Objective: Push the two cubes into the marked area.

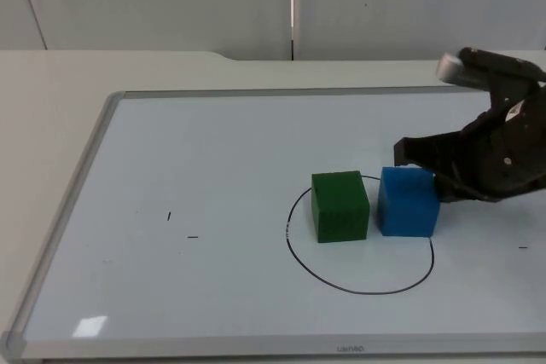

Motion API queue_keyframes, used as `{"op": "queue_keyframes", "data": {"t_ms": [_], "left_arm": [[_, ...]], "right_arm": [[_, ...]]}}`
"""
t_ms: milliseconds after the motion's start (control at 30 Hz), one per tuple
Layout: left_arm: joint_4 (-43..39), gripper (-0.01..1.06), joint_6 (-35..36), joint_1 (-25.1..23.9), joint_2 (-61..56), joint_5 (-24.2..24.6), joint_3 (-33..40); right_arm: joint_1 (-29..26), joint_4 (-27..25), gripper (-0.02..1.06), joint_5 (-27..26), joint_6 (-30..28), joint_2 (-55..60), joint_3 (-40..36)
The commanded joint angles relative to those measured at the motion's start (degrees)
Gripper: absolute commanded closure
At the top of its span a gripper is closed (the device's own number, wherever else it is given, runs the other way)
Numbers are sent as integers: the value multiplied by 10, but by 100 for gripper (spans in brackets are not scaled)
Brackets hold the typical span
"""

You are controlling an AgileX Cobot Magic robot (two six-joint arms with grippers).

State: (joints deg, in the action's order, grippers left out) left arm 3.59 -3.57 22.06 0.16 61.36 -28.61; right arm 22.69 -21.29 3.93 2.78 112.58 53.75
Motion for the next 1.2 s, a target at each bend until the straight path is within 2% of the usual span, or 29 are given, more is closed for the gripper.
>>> {"op": "queue_keyframes", "data": {"t_ms": [0, 200, 467, 900, 967, 1100, 1167], "left_arm": [[-2, 105, 4, -2, -2, 2, 3], [-2, 105, 4, -2, -2, 2, 3], [-2, 105, 4, -2, -2, 2, 3], [-2, 105, 4, -2, -2, 2, 3], [-2, 105, 4, -2, -2, 2, 3], [-2, 105, 4, -2, -2, 2, 3], [-2, 105, 4, -2, -2, 2, 3]], "right_arm": [[-2, 1, 104, 4, 2, 19, 16], [-2, 1, 104, -19, 2, 18, 22], [-2, 1, 104, 18, -7, 18, 66], [26, 4, 104, 73, -13, 18, 74], [26, 29, 104, 82, -13, 18, 74], [25, 39, 104, 84, -13, 16, 74], [17, 73, 104, 93, -13, 6, 74]]}}
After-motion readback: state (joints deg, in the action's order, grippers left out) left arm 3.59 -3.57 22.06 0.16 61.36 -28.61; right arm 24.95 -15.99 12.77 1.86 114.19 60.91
